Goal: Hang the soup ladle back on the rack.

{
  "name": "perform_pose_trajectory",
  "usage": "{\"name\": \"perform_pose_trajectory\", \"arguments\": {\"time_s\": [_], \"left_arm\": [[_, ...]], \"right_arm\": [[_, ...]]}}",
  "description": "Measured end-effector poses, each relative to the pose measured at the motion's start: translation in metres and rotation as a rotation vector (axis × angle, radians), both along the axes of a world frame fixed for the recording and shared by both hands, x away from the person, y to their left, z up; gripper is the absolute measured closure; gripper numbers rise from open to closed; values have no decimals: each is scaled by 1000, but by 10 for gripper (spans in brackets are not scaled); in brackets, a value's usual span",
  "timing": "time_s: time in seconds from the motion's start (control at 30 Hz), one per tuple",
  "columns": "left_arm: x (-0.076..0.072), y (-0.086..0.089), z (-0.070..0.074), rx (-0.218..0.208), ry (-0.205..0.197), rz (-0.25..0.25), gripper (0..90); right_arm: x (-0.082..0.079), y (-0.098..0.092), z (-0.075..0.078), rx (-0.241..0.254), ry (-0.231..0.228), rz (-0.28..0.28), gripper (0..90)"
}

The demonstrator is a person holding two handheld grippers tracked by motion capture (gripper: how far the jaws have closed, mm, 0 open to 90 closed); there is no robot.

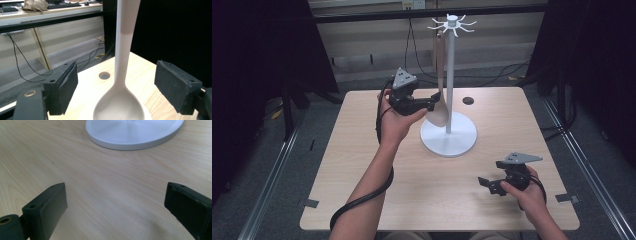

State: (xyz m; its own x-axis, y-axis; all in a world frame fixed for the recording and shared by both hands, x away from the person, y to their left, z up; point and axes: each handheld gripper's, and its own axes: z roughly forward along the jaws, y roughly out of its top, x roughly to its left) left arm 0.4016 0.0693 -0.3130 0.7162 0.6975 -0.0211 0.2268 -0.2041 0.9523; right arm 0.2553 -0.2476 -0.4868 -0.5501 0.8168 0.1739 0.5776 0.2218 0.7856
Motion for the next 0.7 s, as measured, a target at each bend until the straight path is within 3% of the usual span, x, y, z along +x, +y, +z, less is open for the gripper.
{"name": "perform_pose_trajectory", "arguments": {"time_s": [0.7], "left_arm": [[-9, 21, -19, 3, 19, 7, 143]], "right_arm": [[0, 0, -1, -3, 3, 4, 41]]}}
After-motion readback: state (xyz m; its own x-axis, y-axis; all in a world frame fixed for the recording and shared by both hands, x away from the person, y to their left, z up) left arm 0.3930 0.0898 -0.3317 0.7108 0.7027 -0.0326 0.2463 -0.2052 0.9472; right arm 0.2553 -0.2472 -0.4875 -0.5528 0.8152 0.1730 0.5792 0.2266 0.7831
